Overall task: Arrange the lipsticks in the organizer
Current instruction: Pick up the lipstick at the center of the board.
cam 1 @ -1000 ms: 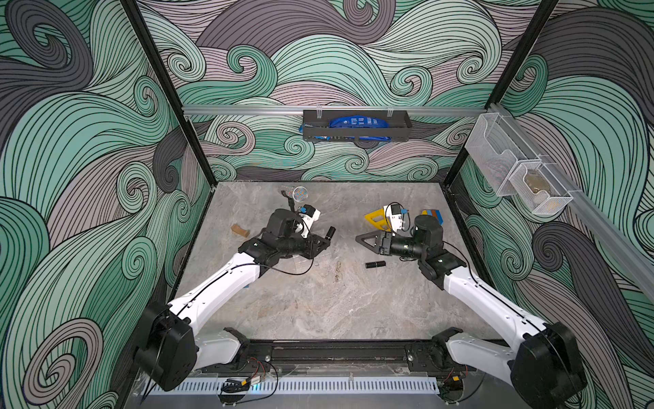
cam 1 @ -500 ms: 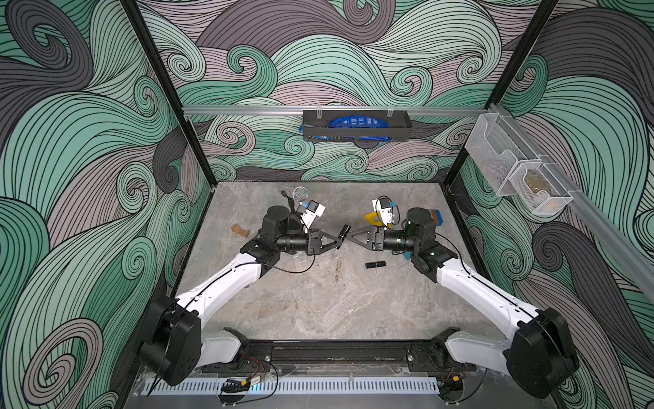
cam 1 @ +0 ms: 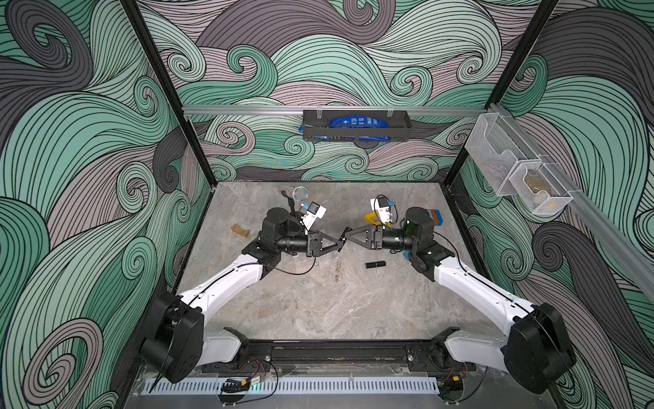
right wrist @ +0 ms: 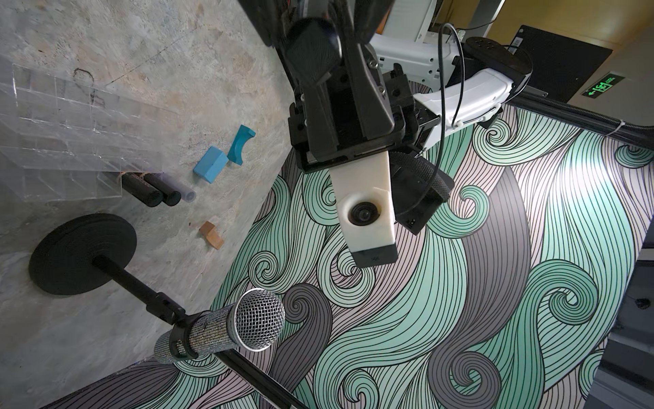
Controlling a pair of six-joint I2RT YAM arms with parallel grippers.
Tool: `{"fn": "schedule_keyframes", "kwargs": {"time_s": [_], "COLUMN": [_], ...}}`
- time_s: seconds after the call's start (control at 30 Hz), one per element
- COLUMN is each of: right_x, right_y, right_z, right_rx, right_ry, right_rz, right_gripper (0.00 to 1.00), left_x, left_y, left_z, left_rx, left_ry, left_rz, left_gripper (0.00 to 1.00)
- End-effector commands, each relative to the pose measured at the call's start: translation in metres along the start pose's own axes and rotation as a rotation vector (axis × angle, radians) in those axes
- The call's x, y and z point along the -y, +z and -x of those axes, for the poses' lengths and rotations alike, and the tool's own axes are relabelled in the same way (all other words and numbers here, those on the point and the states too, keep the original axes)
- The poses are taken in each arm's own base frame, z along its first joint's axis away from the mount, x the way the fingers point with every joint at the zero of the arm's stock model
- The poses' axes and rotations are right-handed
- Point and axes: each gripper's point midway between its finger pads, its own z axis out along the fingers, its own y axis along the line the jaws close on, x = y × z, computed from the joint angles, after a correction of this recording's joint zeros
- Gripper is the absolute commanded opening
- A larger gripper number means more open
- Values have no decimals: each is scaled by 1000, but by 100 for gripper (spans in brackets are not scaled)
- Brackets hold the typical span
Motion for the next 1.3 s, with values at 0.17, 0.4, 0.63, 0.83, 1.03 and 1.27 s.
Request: {"fn": "schedule_keyframes", "kwargs": {"time_s": [0.17,0.4,0.63,0.83,1.03,1.27], "right_x": [-12,-6,-3,25,35,29], "right_y": [9,11,9,4,10,21], "right_z": [2,3,11,20,11,1], "right_rx": [-15,6,48,108,117,115], "right_ry": [-12,27,14,9,56,54], "right_rz": [58,60,-9,-290,-374,-391], "right_gripper": [32,20,14,13,10,9], "left_x": [0,0,-9,-19,-28,-38], "left_y": [1,-1,-12,-24,-20,-28], "left_z": [-2,-5,-18,-22,-25,-10], "left_rx": [-8,-14,-19,-32,-50,-28], "left_ry": [15,24,74,253,460,634], "left_rz": [-21,-3,108,315,495,724], "left_gripper": [8,14,45,48,50,49]}}
